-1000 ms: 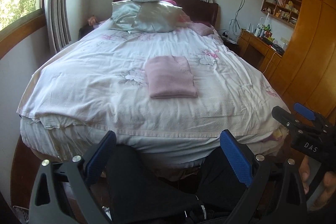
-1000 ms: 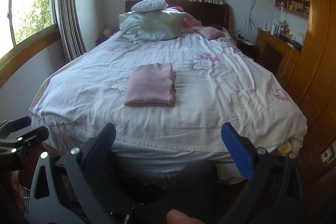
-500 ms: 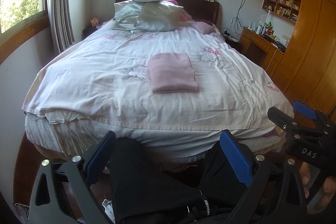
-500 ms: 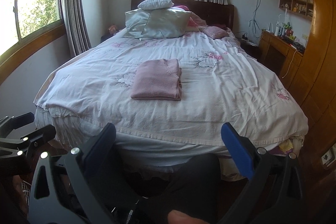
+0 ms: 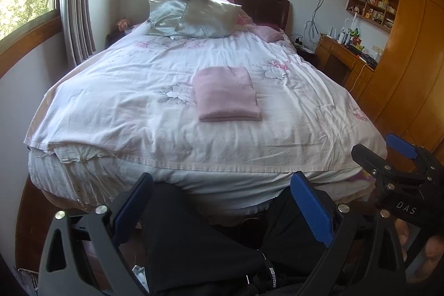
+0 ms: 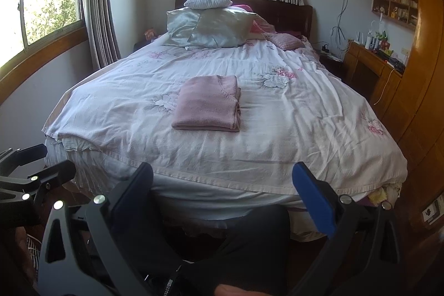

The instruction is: Fold small clothes

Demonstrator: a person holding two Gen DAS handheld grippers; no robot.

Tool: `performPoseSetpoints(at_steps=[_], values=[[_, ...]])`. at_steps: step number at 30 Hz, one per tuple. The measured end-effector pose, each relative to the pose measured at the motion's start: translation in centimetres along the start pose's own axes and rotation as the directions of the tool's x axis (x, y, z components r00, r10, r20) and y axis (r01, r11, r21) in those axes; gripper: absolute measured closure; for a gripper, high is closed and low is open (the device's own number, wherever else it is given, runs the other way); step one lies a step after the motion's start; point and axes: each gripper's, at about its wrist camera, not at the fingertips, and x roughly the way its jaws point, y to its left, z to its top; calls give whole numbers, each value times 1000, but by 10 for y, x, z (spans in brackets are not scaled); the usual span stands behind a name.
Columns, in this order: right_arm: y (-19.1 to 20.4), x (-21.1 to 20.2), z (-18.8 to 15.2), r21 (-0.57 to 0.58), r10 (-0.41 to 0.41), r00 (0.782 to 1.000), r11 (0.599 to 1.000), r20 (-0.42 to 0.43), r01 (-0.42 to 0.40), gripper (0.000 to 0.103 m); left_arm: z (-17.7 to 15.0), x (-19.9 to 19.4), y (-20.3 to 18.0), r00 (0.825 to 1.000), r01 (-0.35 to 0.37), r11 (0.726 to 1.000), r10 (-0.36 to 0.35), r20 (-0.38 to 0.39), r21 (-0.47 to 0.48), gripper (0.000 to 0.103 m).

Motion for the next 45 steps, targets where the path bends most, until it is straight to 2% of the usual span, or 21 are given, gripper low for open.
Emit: performPoseSetpoints(at_steps=[39, 45], values=[[-11, 22, 14, -13, 12, 1000, 1000, -17, -12, 3, 15, 18, 3, 1000, 8, 1000, -8, -15, 2, 4], [-14, 30, 20, -22, 17, 1000, 1000, -20, -17, 3, 23, 32, 7, 1000, 9, 1000, -9, -15, 7, 4]])
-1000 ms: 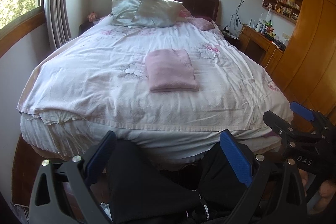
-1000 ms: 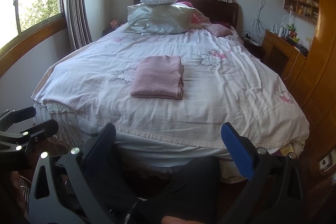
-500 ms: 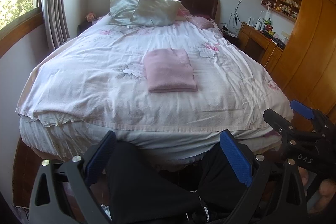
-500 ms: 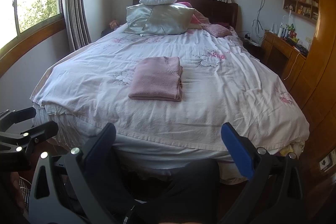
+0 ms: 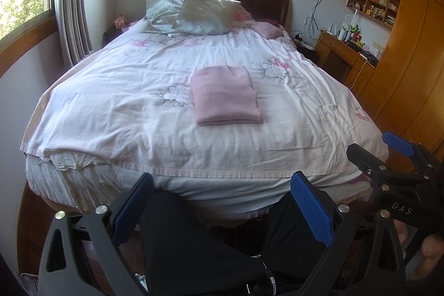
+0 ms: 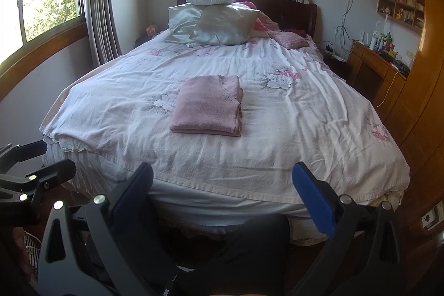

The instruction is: Fold small clothes

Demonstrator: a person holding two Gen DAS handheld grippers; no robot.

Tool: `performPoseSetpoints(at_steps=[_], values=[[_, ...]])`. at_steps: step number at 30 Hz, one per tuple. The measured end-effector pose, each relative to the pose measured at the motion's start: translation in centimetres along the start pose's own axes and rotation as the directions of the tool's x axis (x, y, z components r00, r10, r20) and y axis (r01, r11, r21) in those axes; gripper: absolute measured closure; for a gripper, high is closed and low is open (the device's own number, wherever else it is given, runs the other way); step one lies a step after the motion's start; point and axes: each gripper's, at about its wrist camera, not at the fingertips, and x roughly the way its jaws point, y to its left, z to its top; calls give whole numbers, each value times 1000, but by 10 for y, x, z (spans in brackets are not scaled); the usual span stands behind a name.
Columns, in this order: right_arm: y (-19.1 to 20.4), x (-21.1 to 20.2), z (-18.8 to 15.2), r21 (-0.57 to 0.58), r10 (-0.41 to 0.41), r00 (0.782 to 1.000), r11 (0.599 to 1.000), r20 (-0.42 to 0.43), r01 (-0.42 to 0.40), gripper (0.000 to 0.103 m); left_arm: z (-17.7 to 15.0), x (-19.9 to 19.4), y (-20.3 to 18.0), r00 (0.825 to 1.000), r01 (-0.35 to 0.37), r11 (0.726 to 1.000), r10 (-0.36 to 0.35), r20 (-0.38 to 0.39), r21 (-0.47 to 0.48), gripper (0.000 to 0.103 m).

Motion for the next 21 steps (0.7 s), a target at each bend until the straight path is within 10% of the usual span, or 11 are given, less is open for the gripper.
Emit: performPoseSetpoints(at_steps=[21], values=[[0, 16, 2, 0, 34, 999, 999, 23, -34, 3, 4, 15, 7, 999, -51, 999, 51, 1, 14, 4]])
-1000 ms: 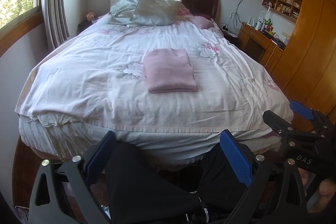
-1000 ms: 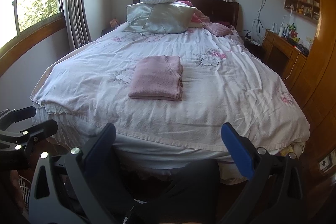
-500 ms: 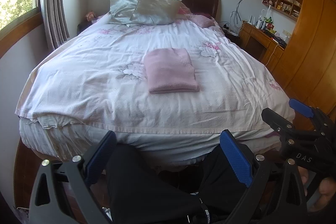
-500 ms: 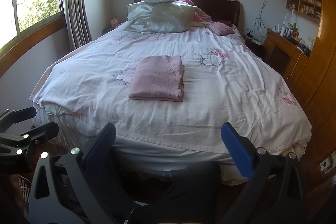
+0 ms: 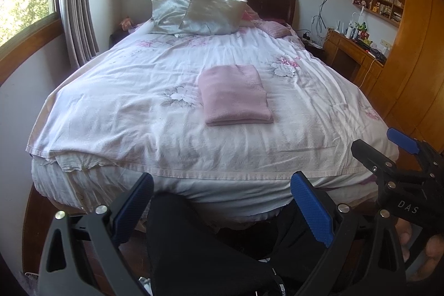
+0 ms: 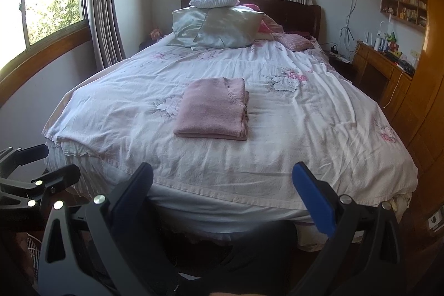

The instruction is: Fold small clothes

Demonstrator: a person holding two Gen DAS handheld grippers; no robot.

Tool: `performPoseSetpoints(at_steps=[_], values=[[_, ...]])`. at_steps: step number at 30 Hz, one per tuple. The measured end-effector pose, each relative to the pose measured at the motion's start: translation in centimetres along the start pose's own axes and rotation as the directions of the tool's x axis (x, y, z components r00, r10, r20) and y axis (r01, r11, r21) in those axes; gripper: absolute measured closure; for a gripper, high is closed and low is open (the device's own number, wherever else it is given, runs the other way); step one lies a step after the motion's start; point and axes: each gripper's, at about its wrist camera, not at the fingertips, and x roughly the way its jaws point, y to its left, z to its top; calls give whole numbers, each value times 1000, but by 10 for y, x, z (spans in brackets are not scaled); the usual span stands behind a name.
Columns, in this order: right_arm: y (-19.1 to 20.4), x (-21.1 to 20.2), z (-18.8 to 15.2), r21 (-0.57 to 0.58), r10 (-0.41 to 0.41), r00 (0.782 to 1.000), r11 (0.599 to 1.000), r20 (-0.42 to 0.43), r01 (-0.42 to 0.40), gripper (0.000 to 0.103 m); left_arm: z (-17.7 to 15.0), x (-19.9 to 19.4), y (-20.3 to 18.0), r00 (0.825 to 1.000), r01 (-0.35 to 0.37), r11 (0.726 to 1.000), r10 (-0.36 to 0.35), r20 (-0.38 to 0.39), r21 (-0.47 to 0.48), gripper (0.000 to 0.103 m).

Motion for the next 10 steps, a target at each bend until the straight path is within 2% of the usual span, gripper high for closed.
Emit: performPoseSetpoints(at_steps=[10], values=[[7, 13, 2, -3, 14, 999, 1000, -30, -14, 3, 5, 11, 10, 1000, -14, 1000, 13, -14, -6, 4]])
